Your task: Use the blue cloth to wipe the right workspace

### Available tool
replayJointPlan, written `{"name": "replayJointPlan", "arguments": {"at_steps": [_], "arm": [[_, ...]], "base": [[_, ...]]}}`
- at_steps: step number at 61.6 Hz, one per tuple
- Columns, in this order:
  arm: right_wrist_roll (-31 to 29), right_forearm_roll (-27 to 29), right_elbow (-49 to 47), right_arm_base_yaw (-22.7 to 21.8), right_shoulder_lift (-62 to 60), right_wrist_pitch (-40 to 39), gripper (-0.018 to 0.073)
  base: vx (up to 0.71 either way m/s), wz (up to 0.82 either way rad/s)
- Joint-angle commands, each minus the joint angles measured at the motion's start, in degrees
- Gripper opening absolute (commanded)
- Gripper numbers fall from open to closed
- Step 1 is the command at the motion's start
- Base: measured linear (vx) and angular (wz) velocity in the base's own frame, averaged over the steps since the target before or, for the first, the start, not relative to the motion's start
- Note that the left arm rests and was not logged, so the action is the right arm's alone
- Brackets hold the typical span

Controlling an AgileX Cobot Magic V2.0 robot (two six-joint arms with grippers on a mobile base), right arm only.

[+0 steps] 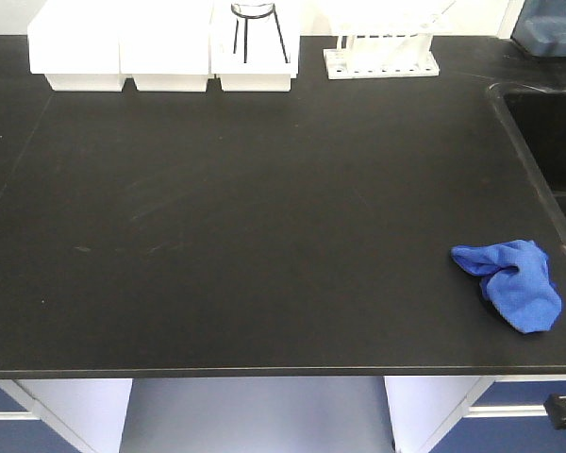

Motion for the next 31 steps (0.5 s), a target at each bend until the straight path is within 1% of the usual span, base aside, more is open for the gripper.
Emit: {"name": "replayJointPlan", "arguments": {"at_steps": [1, 19, 26, 31], "arm": [[-0.01, -0.22, 1.2, 0.12, 0.22, -4.44, -0.0008], [-0.01, -0.22, 1.14, 0.12, 0.22, -5.24, -0.0008], [-0.01, -0.22, 1.03, 0.12, 0.22, -8.05, -0.0008], [-0.01, -0.22, 0.89, 0.12, 0.22, -11.86, -0.0008]], "base": [[0.0, 0.0], [0.0, 0.0], [0.0, 0.0], [0.0, 0.0]]}}
